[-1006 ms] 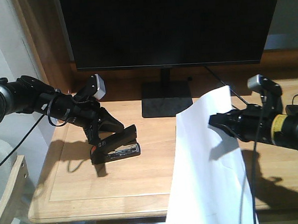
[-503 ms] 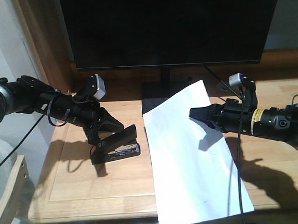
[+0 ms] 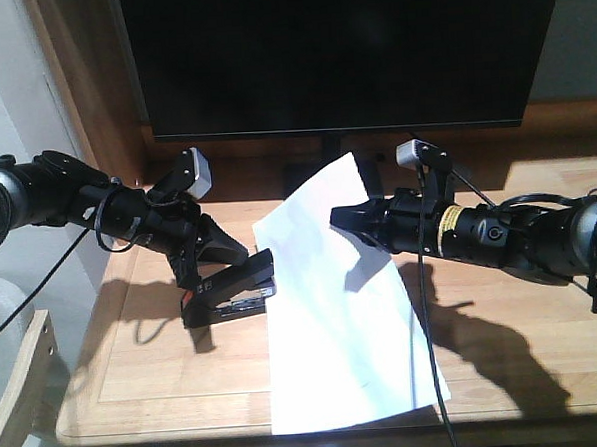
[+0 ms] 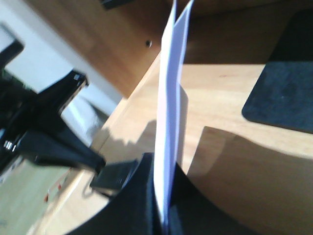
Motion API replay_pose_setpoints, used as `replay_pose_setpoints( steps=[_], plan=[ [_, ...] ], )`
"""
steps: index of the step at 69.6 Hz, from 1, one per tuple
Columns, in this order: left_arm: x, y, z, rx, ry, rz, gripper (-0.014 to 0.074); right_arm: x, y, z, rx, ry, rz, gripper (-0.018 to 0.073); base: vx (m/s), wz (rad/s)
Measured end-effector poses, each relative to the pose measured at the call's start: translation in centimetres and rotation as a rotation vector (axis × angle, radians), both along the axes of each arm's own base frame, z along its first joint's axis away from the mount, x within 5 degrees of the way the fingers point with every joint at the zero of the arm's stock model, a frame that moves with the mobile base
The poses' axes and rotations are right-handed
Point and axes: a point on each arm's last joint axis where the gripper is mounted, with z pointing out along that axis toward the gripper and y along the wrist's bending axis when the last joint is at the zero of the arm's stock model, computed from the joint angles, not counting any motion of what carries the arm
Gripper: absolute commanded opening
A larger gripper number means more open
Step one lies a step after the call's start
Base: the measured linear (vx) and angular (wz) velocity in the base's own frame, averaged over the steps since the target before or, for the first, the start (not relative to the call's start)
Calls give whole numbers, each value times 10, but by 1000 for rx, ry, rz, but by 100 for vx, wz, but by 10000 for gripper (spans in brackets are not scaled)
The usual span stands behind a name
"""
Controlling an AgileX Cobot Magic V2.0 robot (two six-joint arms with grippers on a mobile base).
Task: Grab stapler and paper to desk for stapling
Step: 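Lay the white paper flat beside the stapler and release it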
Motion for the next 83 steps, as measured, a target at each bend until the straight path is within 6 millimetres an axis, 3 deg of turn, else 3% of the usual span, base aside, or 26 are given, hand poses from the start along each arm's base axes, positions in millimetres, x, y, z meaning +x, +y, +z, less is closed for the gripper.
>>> replay_pose_setpoints(
  steps=[19,41,55,67,83],
  plan=[
    [0,0,0,0,0,0,-7,7,-2,-17,43,58,-78,-2,0,0],
    [0,0,0,0,0,0,-7,5,25,-32,52,58,-96,-2,0,0],
    [0,0,0,0,0,0,-7,10,23,-39,69,52,-185,33,0,0],
    [0,0,0,0,0,0,-7,14,24,-37,55,29,-180,169,0,0],
    [0,0,0,0,0,0,-7,17,24,-37,9,43,-178,472,0,0]
  ],
)
